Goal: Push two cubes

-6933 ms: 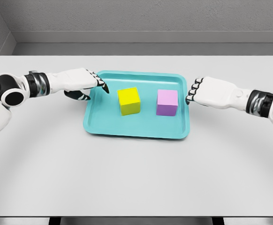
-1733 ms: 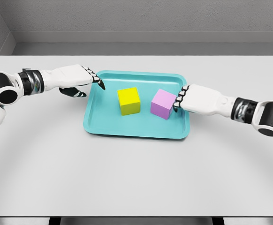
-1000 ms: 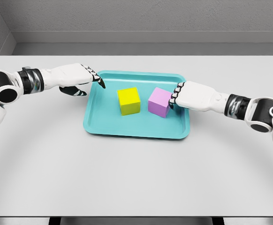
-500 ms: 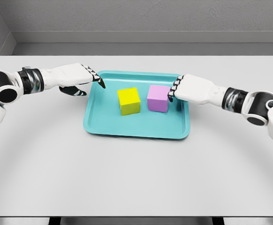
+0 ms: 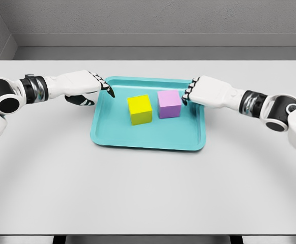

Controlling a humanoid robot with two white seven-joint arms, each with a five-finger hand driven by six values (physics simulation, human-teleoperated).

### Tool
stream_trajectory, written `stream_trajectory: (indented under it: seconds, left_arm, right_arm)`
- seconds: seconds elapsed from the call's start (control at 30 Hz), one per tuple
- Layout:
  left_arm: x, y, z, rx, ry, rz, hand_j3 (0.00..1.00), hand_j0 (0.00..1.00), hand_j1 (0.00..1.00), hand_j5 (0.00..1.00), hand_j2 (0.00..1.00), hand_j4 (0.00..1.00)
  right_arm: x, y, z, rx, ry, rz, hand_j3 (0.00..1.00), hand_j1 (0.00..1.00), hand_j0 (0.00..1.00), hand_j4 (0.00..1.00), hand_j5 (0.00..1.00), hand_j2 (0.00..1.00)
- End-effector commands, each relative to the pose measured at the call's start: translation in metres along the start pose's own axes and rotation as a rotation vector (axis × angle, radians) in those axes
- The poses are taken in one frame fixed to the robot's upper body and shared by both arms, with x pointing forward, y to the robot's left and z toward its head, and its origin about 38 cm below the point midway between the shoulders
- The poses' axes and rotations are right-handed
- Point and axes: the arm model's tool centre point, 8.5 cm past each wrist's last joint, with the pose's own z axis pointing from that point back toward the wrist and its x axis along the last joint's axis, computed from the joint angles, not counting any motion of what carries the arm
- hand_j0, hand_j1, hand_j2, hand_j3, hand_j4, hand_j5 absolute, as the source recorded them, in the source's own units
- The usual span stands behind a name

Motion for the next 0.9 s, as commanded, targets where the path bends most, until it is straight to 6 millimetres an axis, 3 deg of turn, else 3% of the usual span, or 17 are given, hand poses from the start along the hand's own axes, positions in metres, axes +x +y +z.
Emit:
stream_trajectory:
  seconds: [0.0, 0.33, 0.6, 0.87]
  left_arm:
    - [0.000, 0.001, 0.000, 0.005, -0.001, 0.004, 0.71, 0.71, 0.71, 0.71, 0.71, 0.71]
    - [0.016, 0.001, -0.007, 0.010, -0.041, -0.018, 0.71, 0.71, 0.71, 0.71, 0.71, 0.71]
    - [0.019, -0.012, -0.007, -0.006, -0.046, -0.003, 0.71, 0.71, 0.71, 0.71, 0.71, 0.71]
    - [0.018, -0.011, -0.005, -0.006, -0.043, -0.003, 0.71, 0.71, 0.71, 0.71, 0.71, 0.71]
  right_arm:
    - [-0.002, 0.001, 0.002, 0.005, 0.006, -0.004, 0.48, 0.48, 0.48, 0.48, 0.48, 0.48]
    - [-0.012, -0.002, -0.002, 0.004, 0.032, -0.006, 0.48, 0.48, 0.48, 0.48, 0.48, 0.48]
    - [-0.006, -0.001, -0.014, 0.002, 0.021, -0.016, 0.48, 0.48, 0.48, 0.48, 0.48, 0.48]
    - [0.000, 0.007, -0.020, 0.024, 0.011, -0.018, 0.46, 0.46, 0.46, 0.46, 0.46, 0.46]
